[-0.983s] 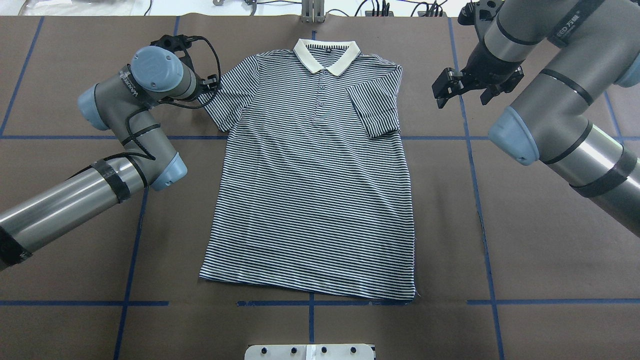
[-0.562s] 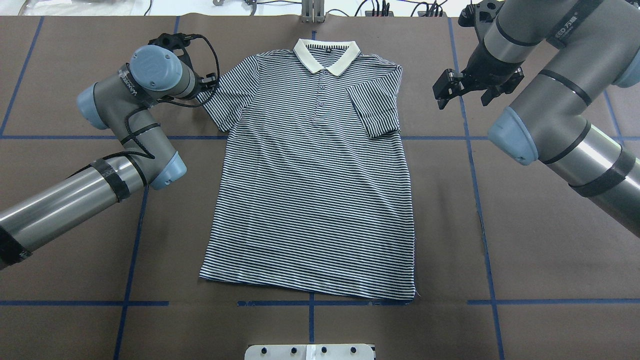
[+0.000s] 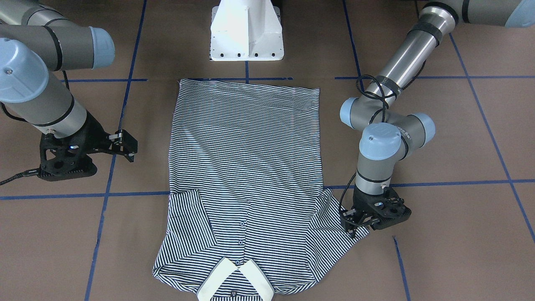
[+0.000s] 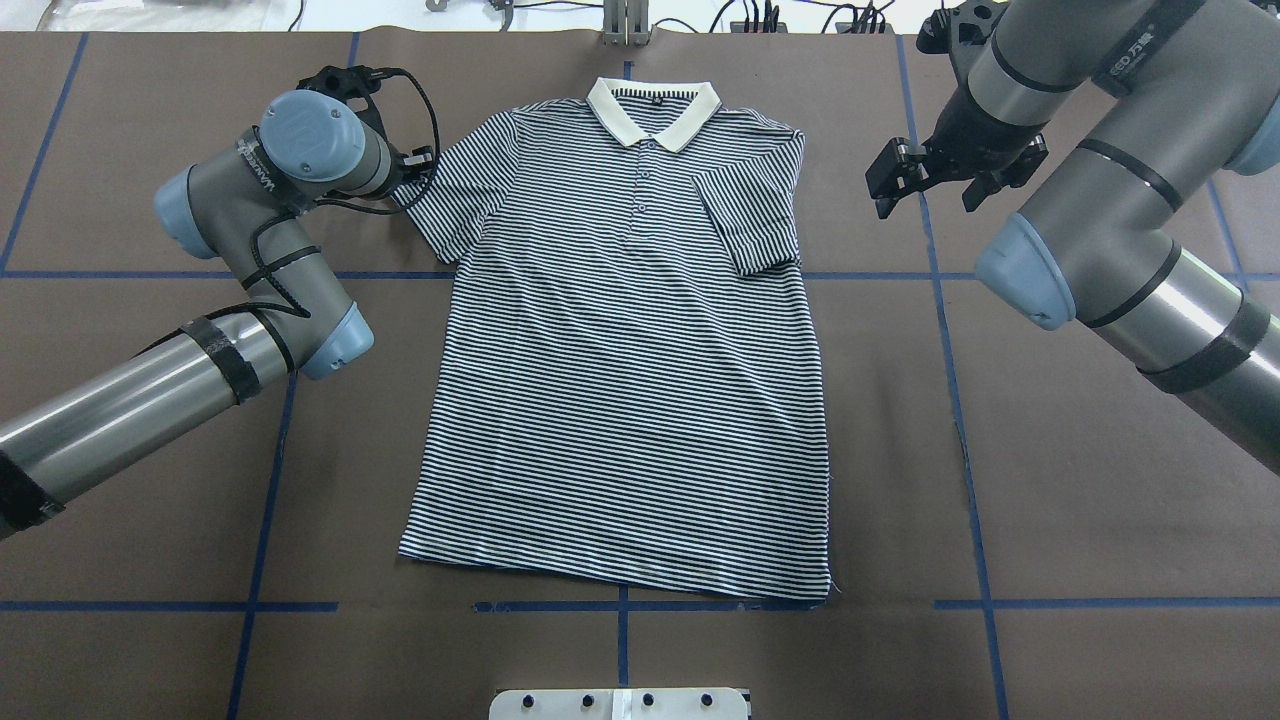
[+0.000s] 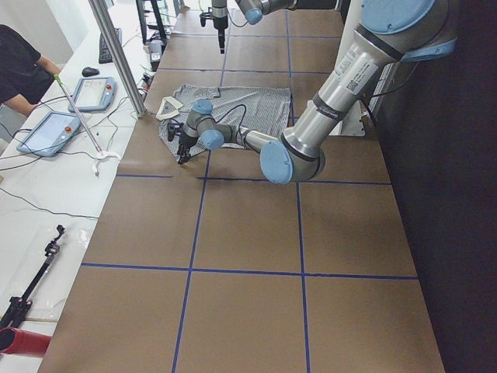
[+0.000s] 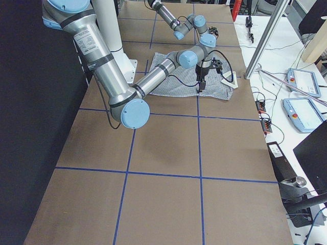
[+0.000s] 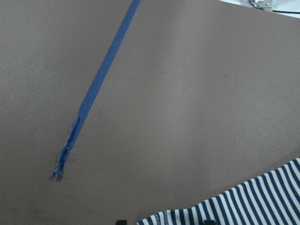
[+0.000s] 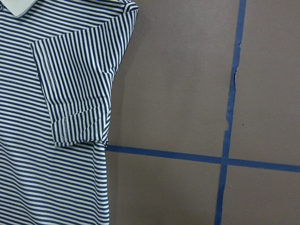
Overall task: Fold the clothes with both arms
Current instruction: 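Move the left gripper to the sleeve nearest it and grasp it, then fold the held sleeve inward toward the collar with the left gripper, then open the left gripper on the sleeve while the right gripper nears the hem, then reach the left gripper to the hem while the right gripper grasps the hem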
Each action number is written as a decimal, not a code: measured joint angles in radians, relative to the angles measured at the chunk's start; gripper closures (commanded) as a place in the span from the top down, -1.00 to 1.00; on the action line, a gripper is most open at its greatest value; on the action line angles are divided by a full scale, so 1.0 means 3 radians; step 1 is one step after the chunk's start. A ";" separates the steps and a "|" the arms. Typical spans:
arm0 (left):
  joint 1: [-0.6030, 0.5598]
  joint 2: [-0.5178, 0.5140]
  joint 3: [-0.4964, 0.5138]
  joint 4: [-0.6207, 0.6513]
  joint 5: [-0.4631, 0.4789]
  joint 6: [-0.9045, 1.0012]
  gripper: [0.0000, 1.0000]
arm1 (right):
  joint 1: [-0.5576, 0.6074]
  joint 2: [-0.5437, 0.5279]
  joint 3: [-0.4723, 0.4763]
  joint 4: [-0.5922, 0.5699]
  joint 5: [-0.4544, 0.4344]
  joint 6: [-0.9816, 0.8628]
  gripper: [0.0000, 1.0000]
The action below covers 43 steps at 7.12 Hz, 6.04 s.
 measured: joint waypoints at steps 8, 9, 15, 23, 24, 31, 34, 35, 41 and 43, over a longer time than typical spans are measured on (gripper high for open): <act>0.0004 -0.0128 -0.0678 0.0498 -0.0223 -0.0061 -1.00 | -0.0002 0.0001 -0.0031 0.0001 0.0001 0.0005 1.00; 0.0040 -0.0273 -0.0587 0.0526 -0.0236 -0.0221 -1.00 | -0.0002 0.0000 -0.0031 0.0003 0.0003 0.0005 1.00; 0.0317 -0.0915 0.0346 -0.0010 -0.0052 -0.0563 -1.00 | 0.0006 -0.0001 -0.0031 0.0002 0.0005 0.0000 1.00; 0.0321 -0.0909 0.0267 -0.0373 -0.0102 -0.0289 1.00 | 0.0013 -0.0107 -0.0009 0.0213 -0.0014 0.0033 1.00; 0.0308 -0.0747 0.0035 -0.0297 -0.0280 -0.0200 1.00 | 0.0013 -0.0166 0.0028 0.0295 -0.0027 0.0095 1.00; 0.0223 0.0864 -0.2645 0.0975 -0.0737 0.0594 1.00 | -0.1540 -0.1045 0.0972 0.1258 -0.1107 0.2522 1.00; 0.0223 0.0918 -0.2732 0.0978 -0.0735 0.0571 1.00 | -0.2178 -0.1192 0.0988 0.1289 -0.1601 0.3030 1.00; 0.0226 0.0918 -0.2733 0.0977 -0.0734 0.0569 1.00 | -0.2260 -0.1223 0.0990 0.1242 -0.1629 0.3098 1.00; 0.0227 0.0918 -0.2735 0.0972 -0.0733 0.0571 1.00 | -0.2521 -0.1203 0.0977 0.1036 -0.1647 0.3240 0.48; 0.0223 0.0918 -0.2736 0.0972 -0.0733 0.0572 1.00 | -0.2554 -0.1195 0.0968 0.1022 -0.1630 0.3241 -0.81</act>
